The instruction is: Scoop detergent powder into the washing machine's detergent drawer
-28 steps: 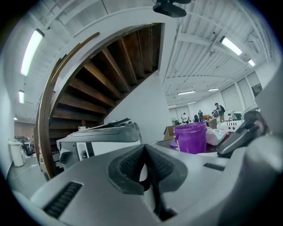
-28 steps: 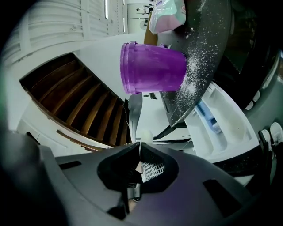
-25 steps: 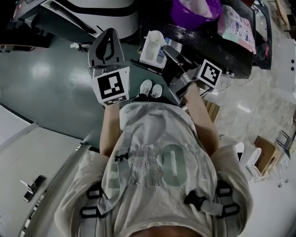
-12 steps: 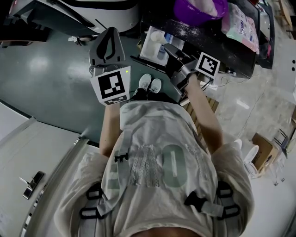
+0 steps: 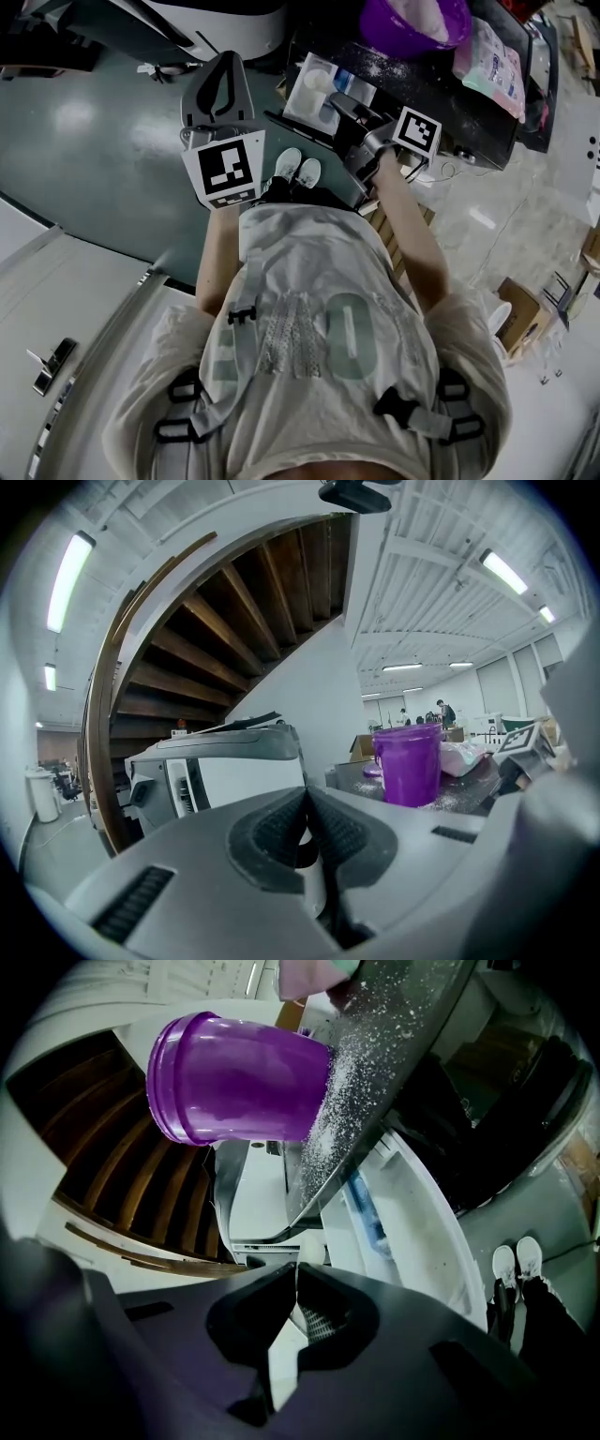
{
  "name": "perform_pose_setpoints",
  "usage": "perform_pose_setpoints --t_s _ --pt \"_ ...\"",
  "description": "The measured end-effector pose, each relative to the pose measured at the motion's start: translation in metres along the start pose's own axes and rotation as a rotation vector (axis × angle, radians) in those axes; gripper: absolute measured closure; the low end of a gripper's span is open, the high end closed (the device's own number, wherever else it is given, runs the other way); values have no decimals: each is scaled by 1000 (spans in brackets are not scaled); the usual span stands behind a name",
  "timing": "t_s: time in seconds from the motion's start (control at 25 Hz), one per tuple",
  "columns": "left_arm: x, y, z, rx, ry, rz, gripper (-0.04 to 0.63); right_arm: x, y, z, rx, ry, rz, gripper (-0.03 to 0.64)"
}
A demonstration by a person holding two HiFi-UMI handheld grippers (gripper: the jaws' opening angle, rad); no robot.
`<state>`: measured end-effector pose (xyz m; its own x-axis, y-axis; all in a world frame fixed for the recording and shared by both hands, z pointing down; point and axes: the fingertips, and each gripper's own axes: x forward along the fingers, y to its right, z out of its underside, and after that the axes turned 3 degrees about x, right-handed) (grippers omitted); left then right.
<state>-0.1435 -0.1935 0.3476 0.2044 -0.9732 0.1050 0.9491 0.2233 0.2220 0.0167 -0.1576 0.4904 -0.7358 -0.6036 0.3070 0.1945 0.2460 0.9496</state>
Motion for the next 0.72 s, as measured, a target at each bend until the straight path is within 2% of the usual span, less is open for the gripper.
perform_pose_setpoints --t_s 0.12,0.24,0.52,0.72 --pt "1 1 1 -2 -3 0 574 1 2 -1 -12 -5 13 606" --pt "3 3 1 -3 -4 4 574 0 4 -2 -106 -21 64 606" --pt "4 8 2 -5 -7 15 574 0 -1 0 -447 -58 175 606" --pt "4 10 5 -5 -13 18 574 -2 -6 4 -779 -87 284 606"
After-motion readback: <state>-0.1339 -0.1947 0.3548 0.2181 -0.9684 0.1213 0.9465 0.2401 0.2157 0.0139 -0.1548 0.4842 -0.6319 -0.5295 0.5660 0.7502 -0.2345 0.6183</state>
